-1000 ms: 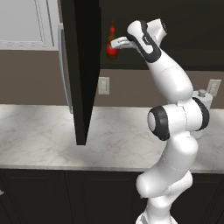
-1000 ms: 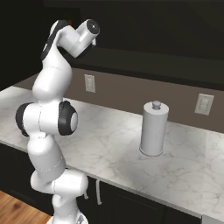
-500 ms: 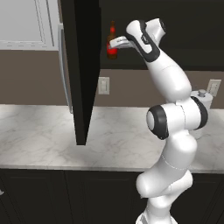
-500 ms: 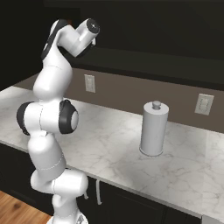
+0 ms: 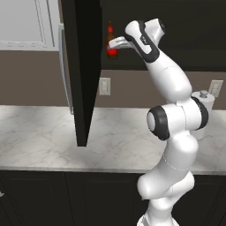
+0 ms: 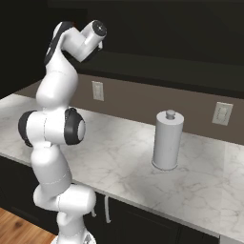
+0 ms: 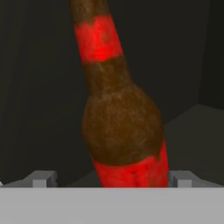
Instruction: Get the candle and the beer from the cabinet and move them to the dining counter.
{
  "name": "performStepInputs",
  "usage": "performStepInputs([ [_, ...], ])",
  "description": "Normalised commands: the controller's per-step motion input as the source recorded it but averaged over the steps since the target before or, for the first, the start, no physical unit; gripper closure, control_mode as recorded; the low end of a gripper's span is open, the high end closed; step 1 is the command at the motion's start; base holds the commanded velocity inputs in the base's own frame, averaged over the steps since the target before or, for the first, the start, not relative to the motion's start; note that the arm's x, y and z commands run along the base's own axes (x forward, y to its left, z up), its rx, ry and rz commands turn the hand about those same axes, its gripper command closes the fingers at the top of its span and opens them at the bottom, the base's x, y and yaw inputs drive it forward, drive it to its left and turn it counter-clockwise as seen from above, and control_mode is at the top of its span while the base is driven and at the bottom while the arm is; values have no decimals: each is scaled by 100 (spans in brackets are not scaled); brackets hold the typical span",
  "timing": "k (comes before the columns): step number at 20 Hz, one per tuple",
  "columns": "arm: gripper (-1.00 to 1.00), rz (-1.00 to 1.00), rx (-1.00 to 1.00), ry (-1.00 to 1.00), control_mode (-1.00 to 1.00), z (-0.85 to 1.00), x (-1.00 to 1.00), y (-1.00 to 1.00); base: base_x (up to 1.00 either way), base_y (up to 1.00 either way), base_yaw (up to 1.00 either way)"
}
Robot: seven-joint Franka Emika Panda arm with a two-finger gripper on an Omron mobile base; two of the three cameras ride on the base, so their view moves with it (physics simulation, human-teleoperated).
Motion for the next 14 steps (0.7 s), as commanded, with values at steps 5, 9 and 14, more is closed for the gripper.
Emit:
performStepInputs([
  [5, -100, 0, -2, 0, -100, 0, 5, 1, 0, 0, 0],
  [9, -100, 0, -4, 0, -100, -2, 7, 0, 0, 0, 0],
  [14, -100, 0, -5, 0, -100, -5, 11, 0, 0, 0, 0],
])
